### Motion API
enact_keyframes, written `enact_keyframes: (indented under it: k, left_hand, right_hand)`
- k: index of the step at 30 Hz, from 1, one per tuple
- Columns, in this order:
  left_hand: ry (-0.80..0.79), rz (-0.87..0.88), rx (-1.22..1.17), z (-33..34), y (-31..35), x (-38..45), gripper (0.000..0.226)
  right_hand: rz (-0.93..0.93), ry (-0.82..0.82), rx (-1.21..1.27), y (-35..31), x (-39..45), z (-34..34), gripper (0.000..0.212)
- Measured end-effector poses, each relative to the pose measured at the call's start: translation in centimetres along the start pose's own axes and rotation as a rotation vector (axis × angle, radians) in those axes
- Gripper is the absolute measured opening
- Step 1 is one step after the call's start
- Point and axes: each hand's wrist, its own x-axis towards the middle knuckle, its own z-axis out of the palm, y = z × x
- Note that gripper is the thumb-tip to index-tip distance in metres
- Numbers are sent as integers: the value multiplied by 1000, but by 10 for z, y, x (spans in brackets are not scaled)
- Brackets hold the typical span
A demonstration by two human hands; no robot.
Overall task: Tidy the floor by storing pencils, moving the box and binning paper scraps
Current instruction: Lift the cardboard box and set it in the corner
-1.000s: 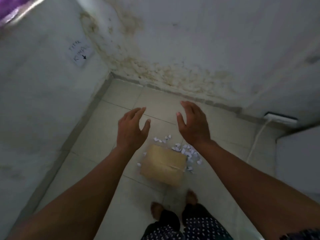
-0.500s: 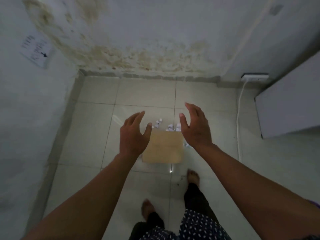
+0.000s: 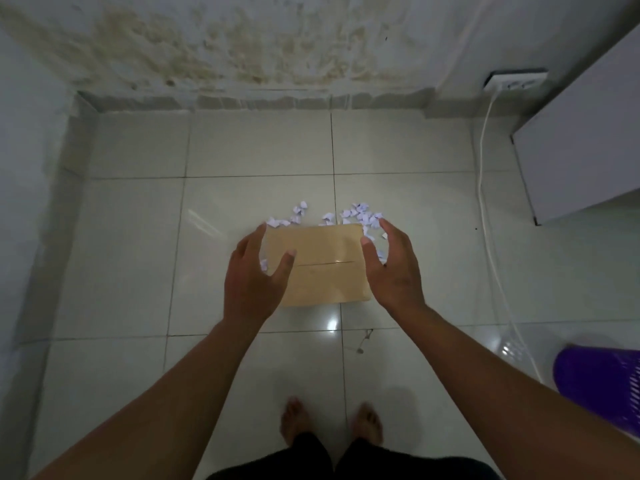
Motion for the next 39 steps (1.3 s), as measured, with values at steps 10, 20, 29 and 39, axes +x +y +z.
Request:
enact_keyframes:
  k: [10,20,29,39]
  left_hand:
    - [69,-63,4,192,-138,49,70]
    - [189,-279,168,291,-223,67,90]
    - [148,-308,88,301,-233,66,93]
    - [162,-252,94,215,-175,58,90]
  right_hand:
    - [52,34,-9,178,92,155,64]
    - [89,65,-175,275,124,227,77]
    - [63,114,-219,281,114,242,78]
    - [37,166,-246,196,82,182,78]
